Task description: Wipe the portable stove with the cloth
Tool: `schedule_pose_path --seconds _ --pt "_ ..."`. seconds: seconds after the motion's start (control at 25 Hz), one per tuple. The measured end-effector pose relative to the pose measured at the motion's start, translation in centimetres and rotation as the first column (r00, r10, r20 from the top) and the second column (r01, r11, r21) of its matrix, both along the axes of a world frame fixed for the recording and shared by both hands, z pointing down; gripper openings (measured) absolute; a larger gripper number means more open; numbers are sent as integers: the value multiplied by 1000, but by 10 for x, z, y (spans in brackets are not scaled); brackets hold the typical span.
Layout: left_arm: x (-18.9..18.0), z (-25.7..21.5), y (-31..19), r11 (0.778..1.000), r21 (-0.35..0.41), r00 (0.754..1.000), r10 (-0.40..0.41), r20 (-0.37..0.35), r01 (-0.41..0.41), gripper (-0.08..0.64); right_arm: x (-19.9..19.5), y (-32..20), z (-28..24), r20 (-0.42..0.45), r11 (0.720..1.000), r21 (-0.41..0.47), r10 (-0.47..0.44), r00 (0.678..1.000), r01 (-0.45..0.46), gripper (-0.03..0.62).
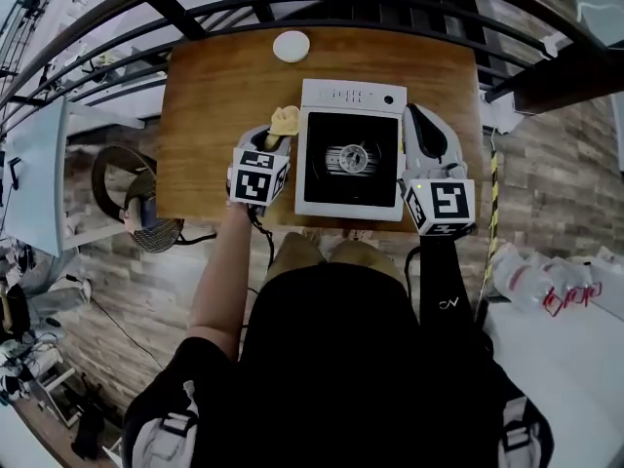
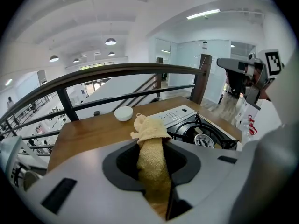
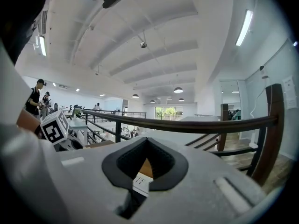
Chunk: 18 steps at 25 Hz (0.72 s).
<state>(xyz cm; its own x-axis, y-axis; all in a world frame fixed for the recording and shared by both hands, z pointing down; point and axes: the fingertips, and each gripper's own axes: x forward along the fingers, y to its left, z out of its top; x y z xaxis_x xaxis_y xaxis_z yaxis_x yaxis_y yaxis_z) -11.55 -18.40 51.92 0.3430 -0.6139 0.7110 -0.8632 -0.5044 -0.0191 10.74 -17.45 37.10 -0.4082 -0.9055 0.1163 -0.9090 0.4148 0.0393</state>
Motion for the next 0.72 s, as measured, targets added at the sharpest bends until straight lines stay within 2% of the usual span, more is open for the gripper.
schedule_pose_path --seconds 0.16,0.28,0.36,0.48,0.72 --pt "3 -9 -3 998 13 997 60 -42 -59 91 -3 9 -3 -29 996 -12 84 996 -84 3" --pt "33 -16 -5 986 40 983 166 -82 -163 91 -3 25 1 -39 989 -15 144 989 -145 3" --pt "63 -20 -1 968 58 961 251 -114 -246 91 0 40 6 -44 981 -24 190 981 -191 3" --pt "115 -27 8 925 98 912 379 -159 -367 91 10 59 11 -55 964 -36 262 964 -264 3" --pt "220 -33 49 816 139 795 578 -186 -561 91 58 97 9 -63 919 -42 390 919 -393 3"
